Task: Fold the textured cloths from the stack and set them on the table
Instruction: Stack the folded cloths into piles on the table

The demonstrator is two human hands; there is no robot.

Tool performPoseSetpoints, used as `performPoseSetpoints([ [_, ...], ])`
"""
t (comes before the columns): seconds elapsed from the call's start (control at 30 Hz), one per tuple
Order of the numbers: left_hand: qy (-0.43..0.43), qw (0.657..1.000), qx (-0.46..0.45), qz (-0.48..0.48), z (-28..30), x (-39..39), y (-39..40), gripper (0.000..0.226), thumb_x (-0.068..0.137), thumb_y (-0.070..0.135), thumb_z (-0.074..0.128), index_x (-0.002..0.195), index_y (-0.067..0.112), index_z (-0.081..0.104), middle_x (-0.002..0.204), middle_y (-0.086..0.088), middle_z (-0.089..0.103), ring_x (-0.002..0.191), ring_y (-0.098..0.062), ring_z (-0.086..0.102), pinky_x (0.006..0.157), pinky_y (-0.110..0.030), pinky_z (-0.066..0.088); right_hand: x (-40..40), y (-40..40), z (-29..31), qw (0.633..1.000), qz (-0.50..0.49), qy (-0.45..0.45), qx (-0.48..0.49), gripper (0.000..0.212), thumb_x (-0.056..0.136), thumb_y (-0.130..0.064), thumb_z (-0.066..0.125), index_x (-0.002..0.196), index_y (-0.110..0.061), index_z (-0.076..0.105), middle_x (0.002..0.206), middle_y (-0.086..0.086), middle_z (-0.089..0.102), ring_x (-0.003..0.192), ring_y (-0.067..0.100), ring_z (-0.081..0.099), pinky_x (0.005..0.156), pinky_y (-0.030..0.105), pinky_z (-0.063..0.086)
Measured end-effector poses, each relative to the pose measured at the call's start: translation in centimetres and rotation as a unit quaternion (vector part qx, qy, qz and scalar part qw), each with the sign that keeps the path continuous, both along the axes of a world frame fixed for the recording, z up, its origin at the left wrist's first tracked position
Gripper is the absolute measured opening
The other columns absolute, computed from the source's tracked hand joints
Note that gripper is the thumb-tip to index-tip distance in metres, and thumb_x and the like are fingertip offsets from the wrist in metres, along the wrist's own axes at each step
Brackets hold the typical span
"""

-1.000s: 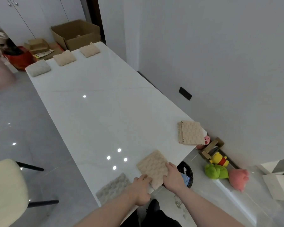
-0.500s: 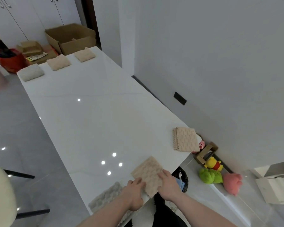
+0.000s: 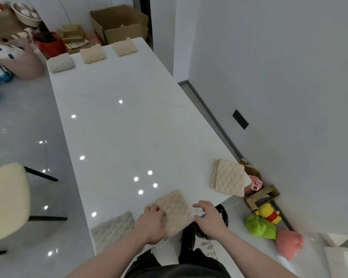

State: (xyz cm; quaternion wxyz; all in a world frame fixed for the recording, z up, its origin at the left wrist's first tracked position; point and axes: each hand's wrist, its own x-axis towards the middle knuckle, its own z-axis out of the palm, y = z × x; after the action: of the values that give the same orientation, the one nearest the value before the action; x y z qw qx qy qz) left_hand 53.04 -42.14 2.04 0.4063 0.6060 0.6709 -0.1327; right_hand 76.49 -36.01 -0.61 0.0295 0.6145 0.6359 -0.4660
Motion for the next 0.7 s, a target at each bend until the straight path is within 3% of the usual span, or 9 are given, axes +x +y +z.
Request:
performPoseSetpoints([
  [0.1,-0.029,0.995,0.06,0.074,0.4,1.9,0.5,0.055,0.084,0.019,0.05,0.139,0.027,0.052,0.146,0.004,0.039,0.134,-0.019,0.034,0.104,-0.031,0.046,3.6,3.4,1.3,0.99,-0.091,0.001,0.106,0.04,0.09,-0.014,0.062,0.127,-0.031,0.061,0.143,-0.005,0.048,0.129,0.018,0.052,0.1,0.029,0.044],
  [0.23,-0.057,0.988,0.087,0.117,0.8,4.4,1.7,0.051,0.086,0.019,0.05,0.136,0.029,0.054,0.146,0.006,0.04,0.132,-0.018,0.037,0.107,-0.03,0.042,8.4,9.1,1.9,0.973,-0.128,-0.054,0.183,0.056,0.086,-0.007,0.066,0.14,-0.016,0.055,0.147,0.009,0.049,0.137,0.028,0.043,0.114,0.041,0.036],
  [0.33,-0.067,0.983,0.106,0.132,1.3,6.0,3.1,0.041,0.093,0.029,0.051,0.134,0.031,0.056,0.146,0.008,0.041,0.132,-0.017,0.039,0.107,-0.03,0.04,10.8,13.0,1.3,0.98,-0.083,-0.106,0.144,0.073,0.085,-0.014,0.066,0.152,-0.017,0.039,0.156,0.011,0.037,0.142,0.033,0.037,0.119,0.047,0.032],
  [0.53,-0.121,0.975,0.09,0.163,2.2,8.5,5.9,0.048,0.087,0.019,0.053,0.133,0.029,0.057,0.144,0.007,0.041,0.125,-0.016,0.049,0.103,-0.031,0.045,11.4,17.6,-0.2,0.983,0.038,-0.16,0.082,0.083,0.094,-0.027,0.06,0.161,-0.011,0.015,0.166,0.014,0.022,0.153,0.033,0.022,0.124,0.041,0.018],
  [0.7,-0.123,0.977,0.058,0.162,1.6,9.8,7.5,0.047,0.088,0.021,0.053,0.134,0.029,0.056,0.144,0.005,0.042,0.132,-0.018,0.045,0.111,-0.033,0.04,10.8,18.1,-0.9,0.984,0.047,-0.171,0.006,0.079,0.091,-0.028,0.054,0.161,-0.018,0.018,0.162,0.011,0.033,0.146,0.033,0.036,0.121,0.043,0.031],
])
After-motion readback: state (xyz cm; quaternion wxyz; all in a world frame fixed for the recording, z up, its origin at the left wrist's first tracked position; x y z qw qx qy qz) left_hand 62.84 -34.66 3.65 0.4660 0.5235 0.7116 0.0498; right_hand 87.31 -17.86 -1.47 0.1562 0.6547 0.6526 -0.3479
